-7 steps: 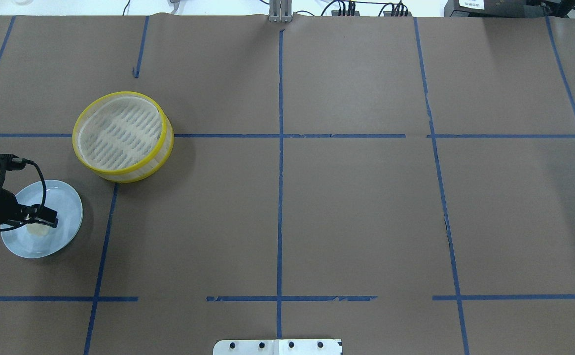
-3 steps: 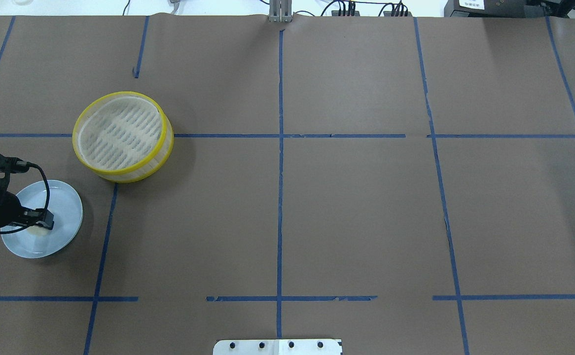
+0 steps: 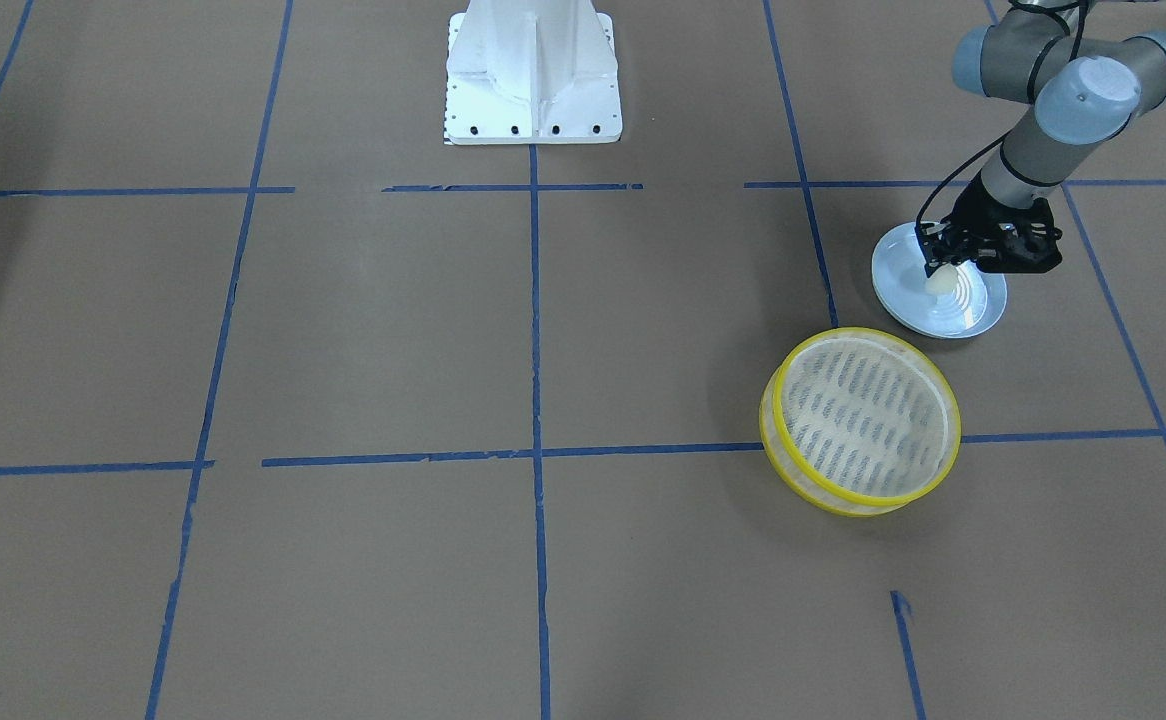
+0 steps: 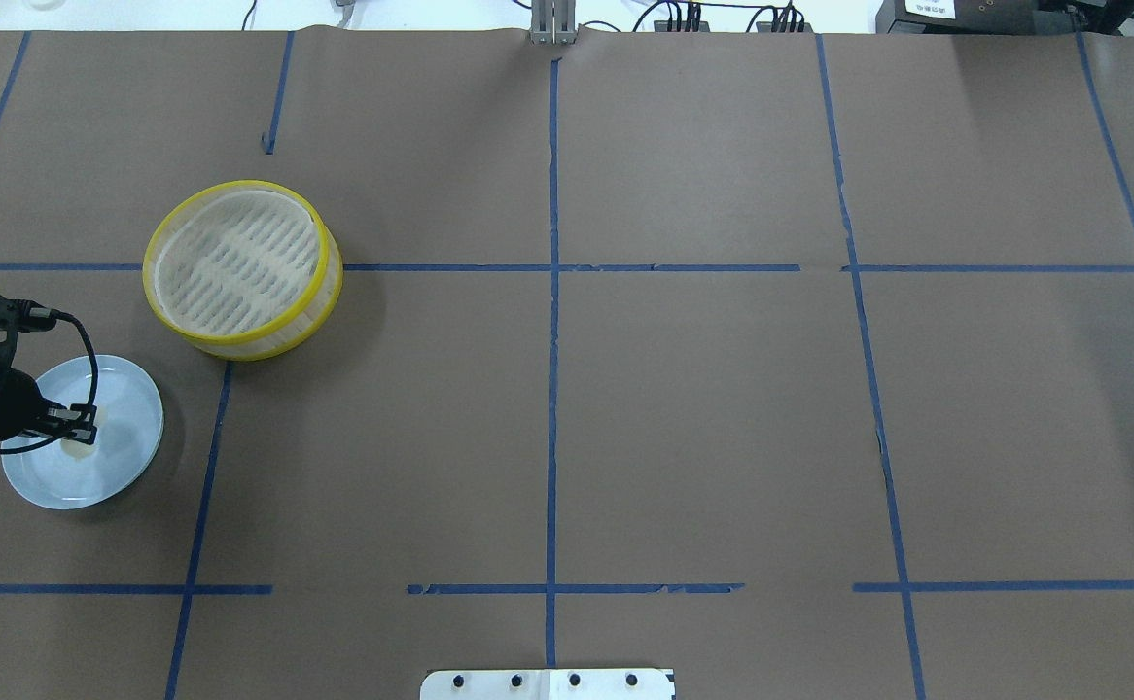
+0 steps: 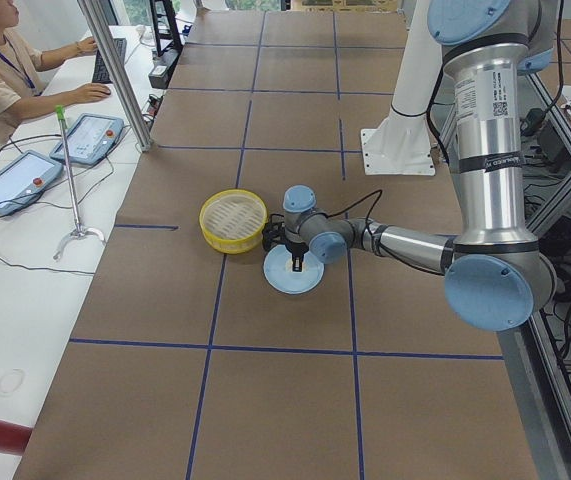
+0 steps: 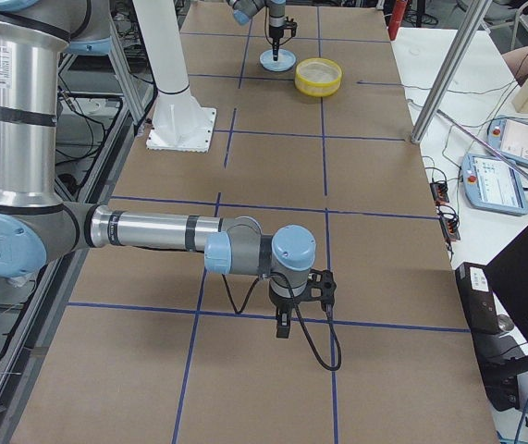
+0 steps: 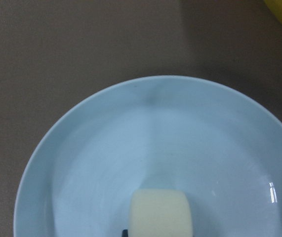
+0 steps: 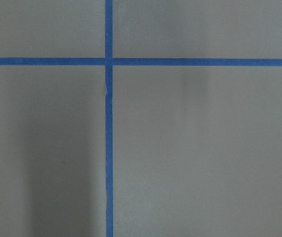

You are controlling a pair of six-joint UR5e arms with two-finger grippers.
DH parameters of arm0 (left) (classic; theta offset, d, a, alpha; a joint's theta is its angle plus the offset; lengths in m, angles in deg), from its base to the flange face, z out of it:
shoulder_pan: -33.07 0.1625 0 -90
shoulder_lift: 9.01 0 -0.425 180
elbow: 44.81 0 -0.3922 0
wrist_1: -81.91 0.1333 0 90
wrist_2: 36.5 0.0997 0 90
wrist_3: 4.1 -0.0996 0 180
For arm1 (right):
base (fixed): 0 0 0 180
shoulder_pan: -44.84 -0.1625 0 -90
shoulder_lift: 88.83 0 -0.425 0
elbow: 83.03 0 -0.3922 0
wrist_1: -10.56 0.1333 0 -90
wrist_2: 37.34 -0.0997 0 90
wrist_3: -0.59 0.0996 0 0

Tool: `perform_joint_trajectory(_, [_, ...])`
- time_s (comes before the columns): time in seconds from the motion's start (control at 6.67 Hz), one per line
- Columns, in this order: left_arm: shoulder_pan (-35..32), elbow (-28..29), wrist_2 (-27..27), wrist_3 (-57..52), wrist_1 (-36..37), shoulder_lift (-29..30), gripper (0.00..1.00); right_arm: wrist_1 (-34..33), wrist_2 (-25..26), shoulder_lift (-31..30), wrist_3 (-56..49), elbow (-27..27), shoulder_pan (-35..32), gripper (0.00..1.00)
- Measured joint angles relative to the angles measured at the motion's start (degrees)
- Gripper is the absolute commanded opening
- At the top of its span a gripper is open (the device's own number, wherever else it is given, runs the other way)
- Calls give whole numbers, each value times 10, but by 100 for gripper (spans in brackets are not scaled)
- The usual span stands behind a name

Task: Place bun in steamer
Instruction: 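Close the left gripper on the bun and lift it, then carry the bun with the left gripper over the yellow steamer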

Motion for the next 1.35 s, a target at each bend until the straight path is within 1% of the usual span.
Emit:
perform_joint_trajectory(0.15, [-21, -22, -3, 0, 17, 15, 14, 0, 0, 0, 0, 0, 0, 100])
perform_joint_trajectory(0.3, [-51, -29, -3, -1, 65, 63, 16, 0, 0, 0, 0, 0, 0, 100])
perform_joint_trajectory(0.45, [-74, -20, -1, -3, 125, 129, 17, 0, 0, 0, 0, 0, 0, 100])
perform_joint_trajectory(0.6, [-87, 10, 1, -6, 168, 198, 18, 0, 0, 0, 0, 0, 0, 100])
perform_joint_trajectory(0.75, [-91, 46, 1, -8, 183, 242, 21, 0, 0, 0, 0, 0, 0, 100])
perform_joint_trajectory(0.9, [-91, 82, 1, -8, 186, 268, 25, 0, 0, 0, 0, 0, 0, 100])
perform_joint_trajectory(1.05, [-88, 119, 1, -8, 186, 289, 40, 0, 0, 0, 0, 0, 0, 100])
perform_joint_trajectory(1.2, [-81, 157, 1, -8, 184, 311, 47, 0, 0, 0, 0, 0, 0, 100])
perform_joint_trajectory(1.35, [-73, 179, 1, -8, 177, 323, 50, 0, 0, 0, 0, 0, 0, 100])
